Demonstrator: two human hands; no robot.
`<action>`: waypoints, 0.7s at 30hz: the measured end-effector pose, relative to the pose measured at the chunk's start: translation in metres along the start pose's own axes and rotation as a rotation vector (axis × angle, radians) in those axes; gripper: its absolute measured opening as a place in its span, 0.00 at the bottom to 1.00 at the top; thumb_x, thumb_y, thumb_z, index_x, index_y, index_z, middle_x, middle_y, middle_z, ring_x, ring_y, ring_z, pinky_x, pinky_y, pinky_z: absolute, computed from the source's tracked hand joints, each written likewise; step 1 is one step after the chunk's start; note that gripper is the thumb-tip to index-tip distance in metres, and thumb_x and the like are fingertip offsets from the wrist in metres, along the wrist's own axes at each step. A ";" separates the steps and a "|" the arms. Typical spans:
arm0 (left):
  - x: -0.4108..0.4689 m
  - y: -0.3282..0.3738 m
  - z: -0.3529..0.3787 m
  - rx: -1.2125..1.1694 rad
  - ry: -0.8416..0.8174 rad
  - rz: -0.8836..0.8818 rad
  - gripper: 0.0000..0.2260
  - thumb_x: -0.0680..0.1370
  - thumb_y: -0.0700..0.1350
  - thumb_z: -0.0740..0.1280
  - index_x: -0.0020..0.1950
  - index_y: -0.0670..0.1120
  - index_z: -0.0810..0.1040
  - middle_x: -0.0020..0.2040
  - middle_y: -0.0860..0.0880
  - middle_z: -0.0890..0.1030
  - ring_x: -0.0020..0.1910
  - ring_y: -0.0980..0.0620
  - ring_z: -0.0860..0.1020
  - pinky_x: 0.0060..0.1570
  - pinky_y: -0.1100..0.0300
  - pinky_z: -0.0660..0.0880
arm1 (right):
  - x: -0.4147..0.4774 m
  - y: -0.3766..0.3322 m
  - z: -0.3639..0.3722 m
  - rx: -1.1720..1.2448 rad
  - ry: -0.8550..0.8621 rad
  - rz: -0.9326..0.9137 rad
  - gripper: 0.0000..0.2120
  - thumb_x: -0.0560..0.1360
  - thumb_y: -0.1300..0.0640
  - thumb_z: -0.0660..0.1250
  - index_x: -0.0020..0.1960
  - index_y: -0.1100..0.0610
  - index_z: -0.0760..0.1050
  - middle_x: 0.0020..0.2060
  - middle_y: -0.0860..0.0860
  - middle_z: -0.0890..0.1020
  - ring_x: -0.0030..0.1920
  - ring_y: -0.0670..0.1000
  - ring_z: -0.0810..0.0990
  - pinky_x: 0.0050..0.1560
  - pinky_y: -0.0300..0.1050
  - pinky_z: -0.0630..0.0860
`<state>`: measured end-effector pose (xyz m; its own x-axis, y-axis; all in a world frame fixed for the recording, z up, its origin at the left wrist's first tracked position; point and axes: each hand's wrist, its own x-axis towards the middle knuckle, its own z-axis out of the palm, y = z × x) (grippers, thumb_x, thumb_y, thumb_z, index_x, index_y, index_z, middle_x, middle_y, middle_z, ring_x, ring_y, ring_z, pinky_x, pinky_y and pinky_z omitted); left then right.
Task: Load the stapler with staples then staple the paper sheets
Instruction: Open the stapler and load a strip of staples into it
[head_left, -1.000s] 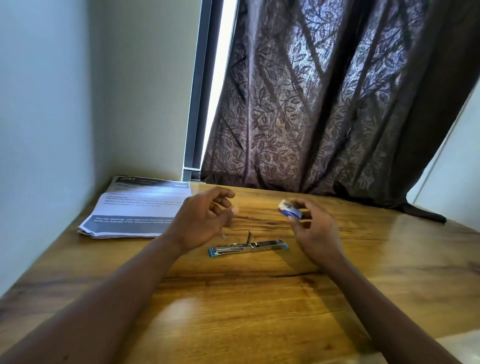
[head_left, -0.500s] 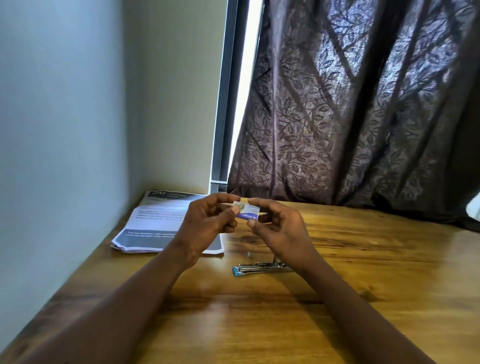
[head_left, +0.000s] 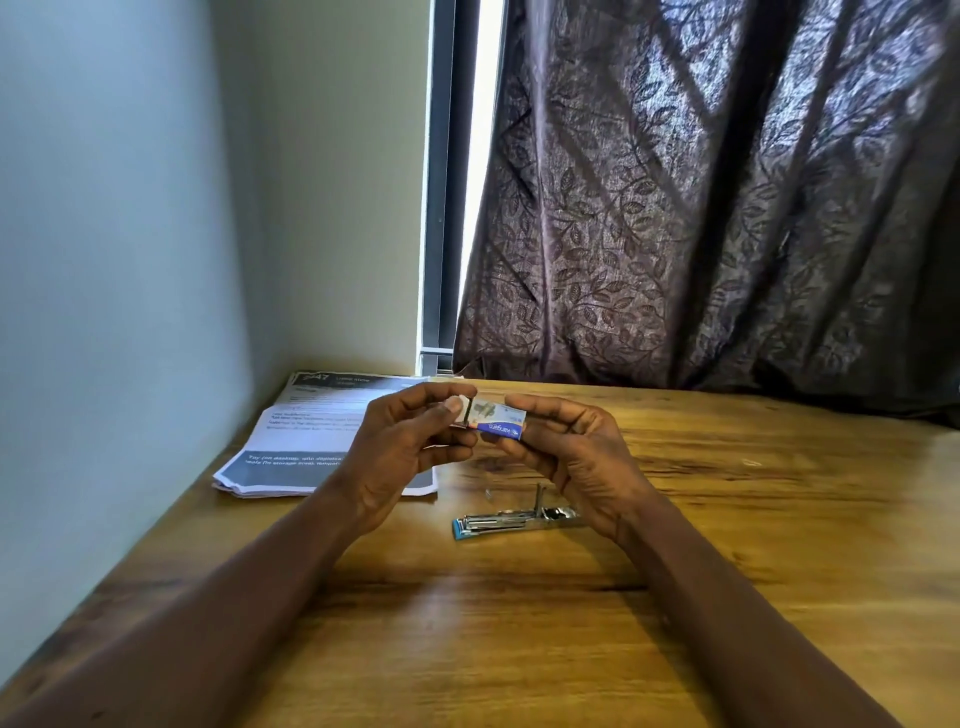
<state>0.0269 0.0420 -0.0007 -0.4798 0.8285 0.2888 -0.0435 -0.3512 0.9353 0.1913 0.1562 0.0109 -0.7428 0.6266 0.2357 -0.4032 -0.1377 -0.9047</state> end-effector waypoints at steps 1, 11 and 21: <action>-0.001 0.000 0.000 -0.001 0.007 -0.003 0.10 0.80 0.40 0.68 0.59 0.43 0.84 0.50 0.40 0.87 0.42 0.49 0.85 0.46 0.54 0.85 | 0.000 -0.001 0.000 0.002 0.018 0.009 0.12 0.69 0.71 0.71 0.52 0.66 0.82 0.46 0.63 0.87 0.43 0.56 0.88 0.43 0.41 0.85; 0.007 -0.008 0.000 0.269 0.062 0.074 0.07 0.77 0.39 0.72 0.54 0.43 0.85 0.44 0.41 0.87 0.39 0.50 0.84 0.42 0.57 0.84 | 0.009 -0.005 -0.005 -0.090 0.068 0.033 0.11 0.75 0.66 0.70 0.54 0.71 0.80 0.50 0.63 0.86 0.44 0.54 0.87 0.40 0.41 0.84; 0.008 -0.008 0.004 0.071 0.039 -0.020 0.06 0.78 0.36 0.70 0.53 0.41 0.85 0.44 0.42 0.87 0.39 0.49 0.85 0.43 0.56 0.85 | 0.007 -0.006 -0.006 -0.049 0.059 0.076 0.08 0.75 0.70 0.68 0.53 0.65 0.82 0.50 0.62 0.86 0.48 0.58 0.87 0.44 0.44 0.85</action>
<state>0.0267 0.0533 -0.0052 -0.5133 0.8169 0.2631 0.0085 -0.3016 0.9534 0.1920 0.1661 0.0153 -0.7372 0.6599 0.1453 -0.3190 -0.1503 -0.9357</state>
